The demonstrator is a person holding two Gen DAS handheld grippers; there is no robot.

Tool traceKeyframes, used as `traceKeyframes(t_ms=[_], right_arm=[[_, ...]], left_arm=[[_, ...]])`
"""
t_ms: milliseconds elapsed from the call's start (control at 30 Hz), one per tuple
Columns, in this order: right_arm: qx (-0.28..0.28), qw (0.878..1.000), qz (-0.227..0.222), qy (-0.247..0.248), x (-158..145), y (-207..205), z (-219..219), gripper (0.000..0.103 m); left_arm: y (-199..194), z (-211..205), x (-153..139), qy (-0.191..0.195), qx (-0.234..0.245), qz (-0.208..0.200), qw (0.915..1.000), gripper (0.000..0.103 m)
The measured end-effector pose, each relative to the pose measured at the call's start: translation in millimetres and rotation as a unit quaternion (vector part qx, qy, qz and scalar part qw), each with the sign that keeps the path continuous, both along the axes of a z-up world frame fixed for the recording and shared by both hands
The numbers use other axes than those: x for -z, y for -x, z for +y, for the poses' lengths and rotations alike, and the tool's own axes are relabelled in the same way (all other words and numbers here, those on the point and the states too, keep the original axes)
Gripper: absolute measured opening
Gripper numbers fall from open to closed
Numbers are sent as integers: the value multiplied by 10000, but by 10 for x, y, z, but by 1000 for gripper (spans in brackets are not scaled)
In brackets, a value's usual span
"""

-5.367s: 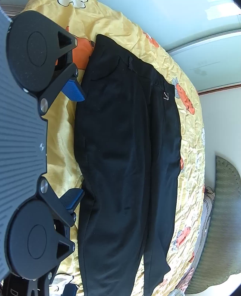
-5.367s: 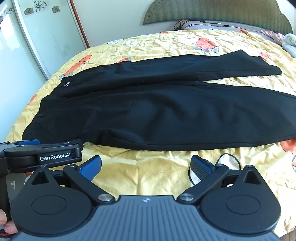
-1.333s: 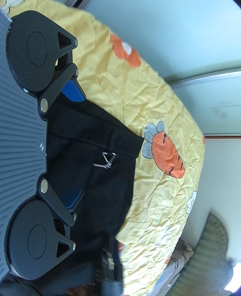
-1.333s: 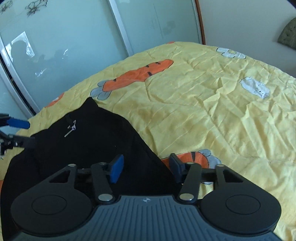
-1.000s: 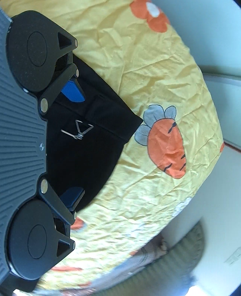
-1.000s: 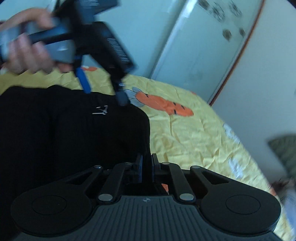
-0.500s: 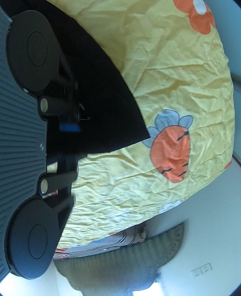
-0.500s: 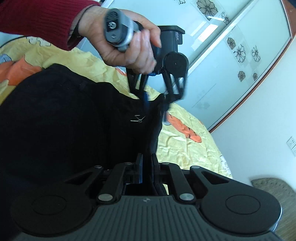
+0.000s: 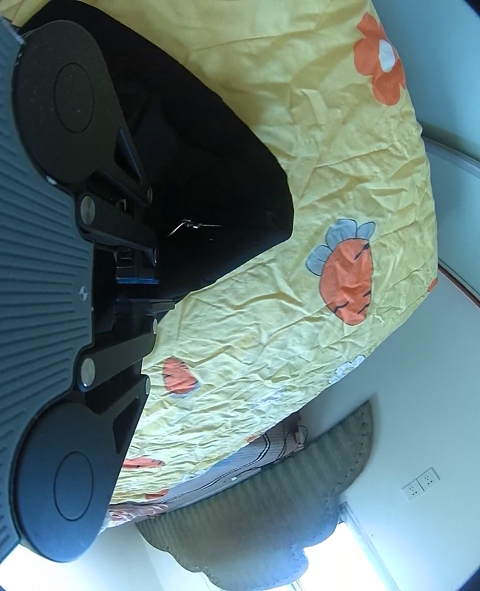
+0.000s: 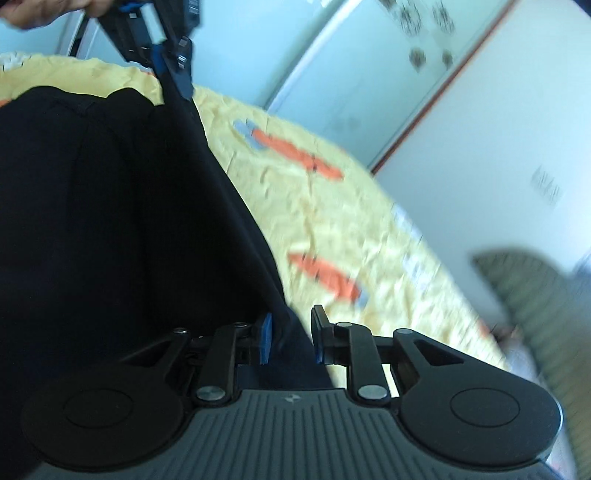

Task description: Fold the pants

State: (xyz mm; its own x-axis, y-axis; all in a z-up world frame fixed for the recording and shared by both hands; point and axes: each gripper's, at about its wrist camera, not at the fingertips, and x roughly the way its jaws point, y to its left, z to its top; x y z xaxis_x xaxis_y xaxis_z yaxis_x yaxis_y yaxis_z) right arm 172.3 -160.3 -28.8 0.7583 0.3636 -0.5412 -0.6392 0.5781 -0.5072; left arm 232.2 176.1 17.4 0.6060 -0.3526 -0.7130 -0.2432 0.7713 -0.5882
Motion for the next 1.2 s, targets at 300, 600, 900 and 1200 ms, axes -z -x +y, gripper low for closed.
traceKeyframes(t_ms=[300, 600, 900, 1200], right_arm=[[23, 9976, -216, 664, 11, 200, -81, 24], [139, 9932, -565, 1012, 165, -28, -51, 57], [197, 9974, -318, 611, -58, 494, -36, 5], [44, 9999, -93, 138, -81, 1604, -69, 5]], left_arm=[[158, 96, -109, -235, -301, -239, 9990, 6], [256, 14, -121, -619, -145, -441, 9970, 6], [558, 180, -167, -634, 189, -673, 9955, 6], [1155, 308, 49, -892, 800, -711, 9903, 6]])
